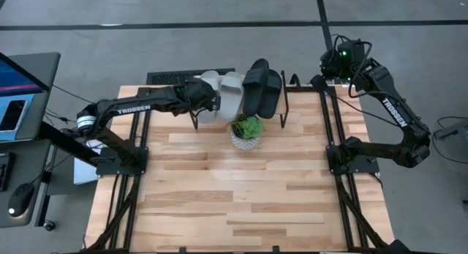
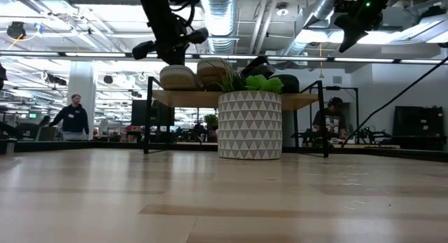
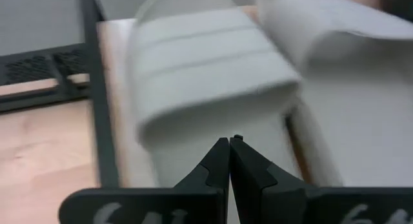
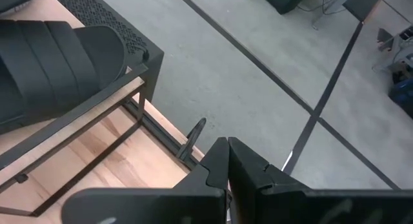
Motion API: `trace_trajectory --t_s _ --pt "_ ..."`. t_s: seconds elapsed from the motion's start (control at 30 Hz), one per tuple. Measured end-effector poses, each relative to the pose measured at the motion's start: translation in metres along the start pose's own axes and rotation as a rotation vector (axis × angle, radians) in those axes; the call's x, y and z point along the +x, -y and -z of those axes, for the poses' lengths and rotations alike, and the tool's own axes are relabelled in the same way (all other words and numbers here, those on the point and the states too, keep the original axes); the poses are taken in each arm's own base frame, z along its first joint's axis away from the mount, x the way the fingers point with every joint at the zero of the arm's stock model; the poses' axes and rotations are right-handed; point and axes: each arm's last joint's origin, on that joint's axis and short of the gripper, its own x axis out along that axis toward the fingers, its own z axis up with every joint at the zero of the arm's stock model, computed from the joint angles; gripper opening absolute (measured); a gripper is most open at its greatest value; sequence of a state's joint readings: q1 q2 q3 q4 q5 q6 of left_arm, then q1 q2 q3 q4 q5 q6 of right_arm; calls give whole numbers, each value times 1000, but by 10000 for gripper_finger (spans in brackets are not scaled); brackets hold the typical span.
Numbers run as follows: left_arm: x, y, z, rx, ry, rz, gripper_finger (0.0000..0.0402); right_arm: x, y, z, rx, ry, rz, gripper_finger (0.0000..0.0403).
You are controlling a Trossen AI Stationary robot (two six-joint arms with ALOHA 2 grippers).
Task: Pick and place slides into the shelf
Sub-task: Adjust the slides on the shelf
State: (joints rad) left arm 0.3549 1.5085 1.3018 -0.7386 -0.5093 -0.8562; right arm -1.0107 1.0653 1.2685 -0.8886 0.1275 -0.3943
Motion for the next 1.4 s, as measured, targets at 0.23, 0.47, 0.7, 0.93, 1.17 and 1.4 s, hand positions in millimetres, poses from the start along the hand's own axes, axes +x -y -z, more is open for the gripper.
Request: trace_trajectory --t_s 0.23,0.47,0.7,0.93,1.17,1.4 --pt "9 -4 -1 8 -10 -46 0 0 0 0 -2 0 0 0" --pt "20 -2 3 28 -22 -79 0 0 0 0 -7 3 2 0" --pt "18 -8 5 38 3 -173 0 0 1 -1 -6 12 6 0" --pt "16 -13 9 50 16 -252 0 0 1 -1 -8 12 6 0" --pt "12 -14 15 65 13 -288 0 0 0 -1 -23 11 6 0" --pt "9 -15 13 53 34 -299 0 0 0 -1 -23 11 6 0"
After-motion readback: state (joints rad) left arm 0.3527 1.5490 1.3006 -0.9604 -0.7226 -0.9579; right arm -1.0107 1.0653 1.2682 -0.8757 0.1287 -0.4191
